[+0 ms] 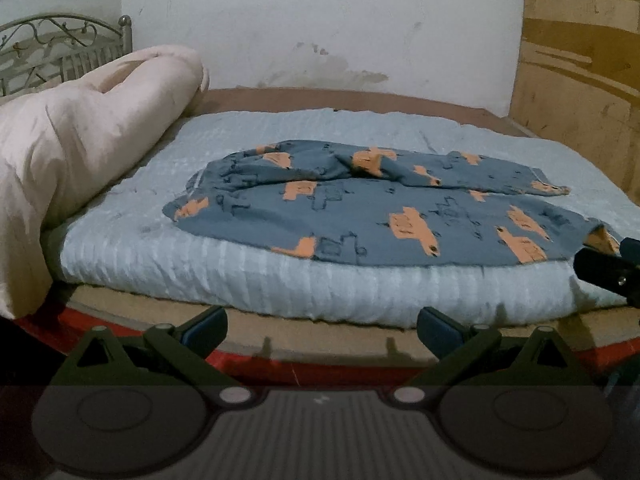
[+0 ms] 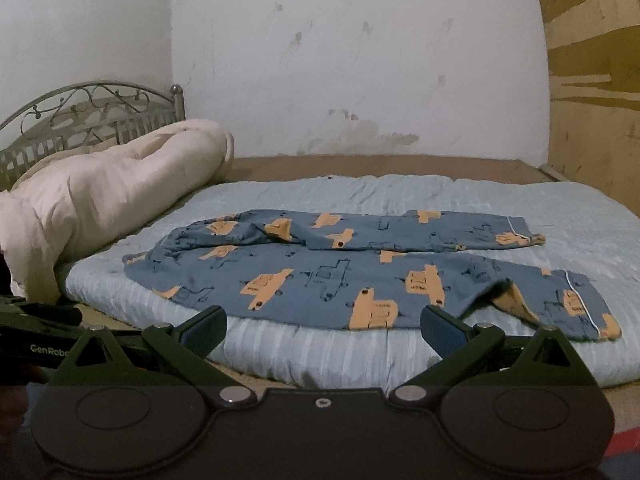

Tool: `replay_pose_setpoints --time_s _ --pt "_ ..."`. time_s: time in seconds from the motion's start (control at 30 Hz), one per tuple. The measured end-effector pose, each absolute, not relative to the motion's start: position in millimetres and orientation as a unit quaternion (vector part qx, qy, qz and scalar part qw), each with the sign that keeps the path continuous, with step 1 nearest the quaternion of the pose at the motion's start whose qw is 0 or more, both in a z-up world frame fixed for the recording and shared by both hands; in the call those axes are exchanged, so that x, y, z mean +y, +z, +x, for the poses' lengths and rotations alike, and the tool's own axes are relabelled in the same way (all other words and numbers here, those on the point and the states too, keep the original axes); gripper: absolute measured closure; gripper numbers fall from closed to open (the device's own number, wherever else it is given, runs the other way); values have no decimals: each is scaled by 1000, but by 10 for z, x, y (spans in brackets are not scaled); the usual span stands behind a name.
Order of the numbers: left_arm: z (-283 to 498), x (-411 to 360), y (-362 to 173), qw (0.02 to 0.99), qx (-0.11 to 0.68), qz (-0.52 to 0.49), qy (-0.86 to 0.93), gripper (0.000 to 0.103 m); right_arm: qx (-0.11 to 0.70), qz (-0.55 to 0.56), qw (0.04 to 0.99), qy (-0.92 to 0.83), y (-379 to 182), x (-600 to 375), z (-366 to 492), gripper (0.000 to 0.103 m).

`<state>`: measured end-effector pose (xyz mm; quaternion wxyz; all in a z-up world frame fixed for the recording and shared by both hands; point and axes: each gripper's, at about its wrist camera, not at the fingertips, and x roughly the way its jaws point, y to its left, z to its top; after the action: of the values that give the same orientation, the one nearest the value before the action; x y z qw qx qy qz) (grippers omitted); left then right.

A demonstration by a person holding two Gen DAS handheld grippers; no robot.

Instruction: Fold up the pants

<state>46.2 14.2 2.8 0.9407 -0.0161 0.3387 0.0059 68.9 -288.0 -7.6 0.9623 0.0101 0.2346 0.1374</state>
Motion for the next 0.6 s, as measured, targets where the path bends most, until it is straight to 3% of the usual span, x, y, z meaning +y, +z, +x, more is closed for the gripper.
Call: replay_pose_setpoints --time_s 0.6 --pt "1356 367 372 939 343 -17 31 0 268 -75 950 144 134 -2664 1604 1"
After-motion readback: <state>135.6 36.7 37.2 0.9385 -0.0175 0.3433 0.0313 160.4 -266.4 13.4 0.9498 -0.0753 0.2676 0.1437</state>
